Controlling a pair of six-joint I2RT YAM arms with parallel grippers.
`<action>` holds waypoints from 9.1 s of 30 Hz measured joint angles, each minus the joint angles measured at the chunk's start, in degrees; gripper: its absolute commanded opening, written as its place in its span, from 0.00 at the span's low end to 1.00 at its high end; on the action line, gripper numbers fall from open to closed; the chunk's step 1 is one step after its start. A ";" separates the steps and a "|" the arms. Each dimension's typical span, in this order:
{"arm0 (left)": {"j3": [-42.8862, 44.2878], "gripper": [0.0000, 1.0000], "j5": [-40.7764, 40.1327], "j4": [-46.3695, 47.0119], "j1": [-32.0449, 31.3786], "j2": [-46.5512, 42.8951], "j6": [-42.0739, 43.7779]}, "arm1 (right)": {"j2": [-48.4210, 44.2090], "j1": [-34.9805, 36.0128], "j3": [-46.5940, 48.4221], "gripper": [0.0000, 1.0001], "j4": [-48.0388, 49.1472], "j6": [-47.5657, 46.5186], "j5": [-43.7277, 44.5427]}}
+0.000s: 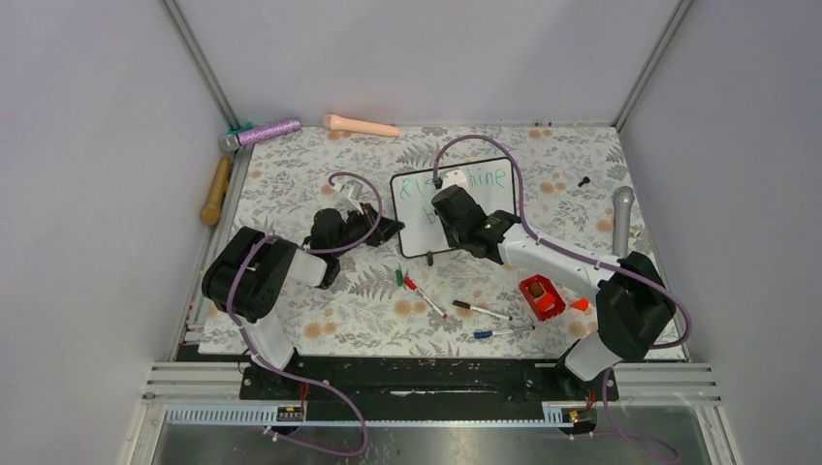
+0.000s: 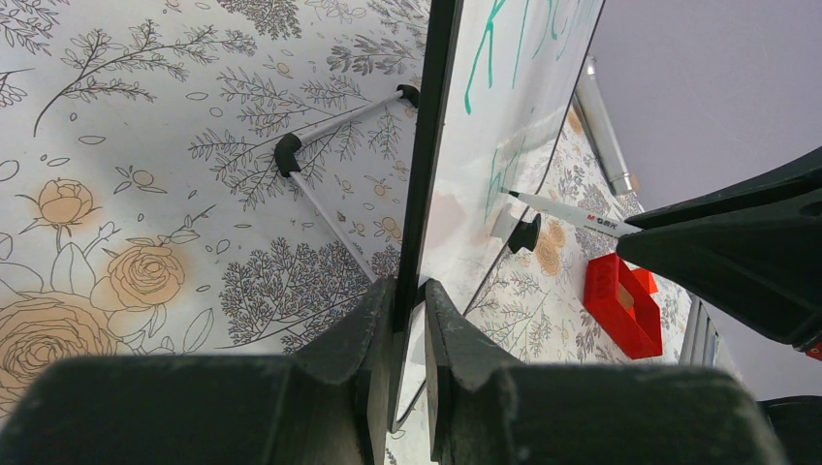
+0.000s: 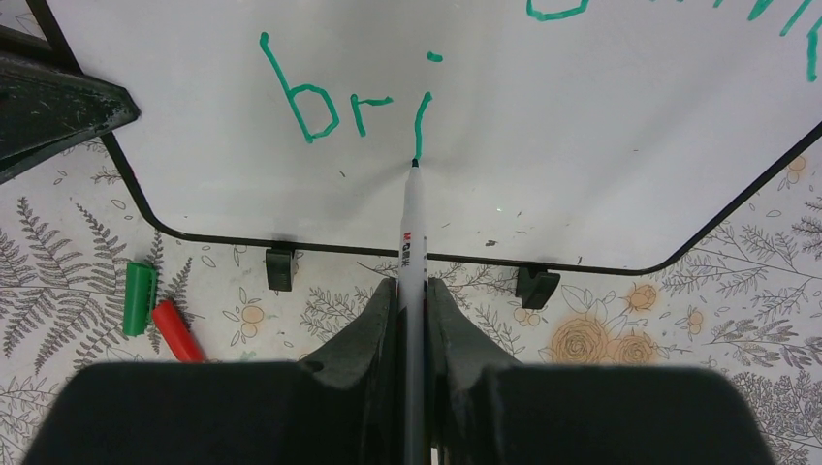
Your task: Write a sentence on the whiteboard
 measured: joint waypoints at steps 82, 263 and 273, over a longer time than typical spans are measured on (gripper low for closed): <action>0.00 0.00 0.00 0.02 0.00 0.00 0.00 | -0.33 -2.69 2.14 0.00 0.35 -3.67 -0.72; -0.02 0.00 0.87 0.57 0.61 0.02 -1.20 | -3.39 -9.38 -0.98 0.00 3.19 -3.61 -4.28; -0.02 0.00 0.87 0.57 0.61 0.02 -1.20 | -3.30 -10.16 -0.48 0.00 3.17 -4.02 -3.37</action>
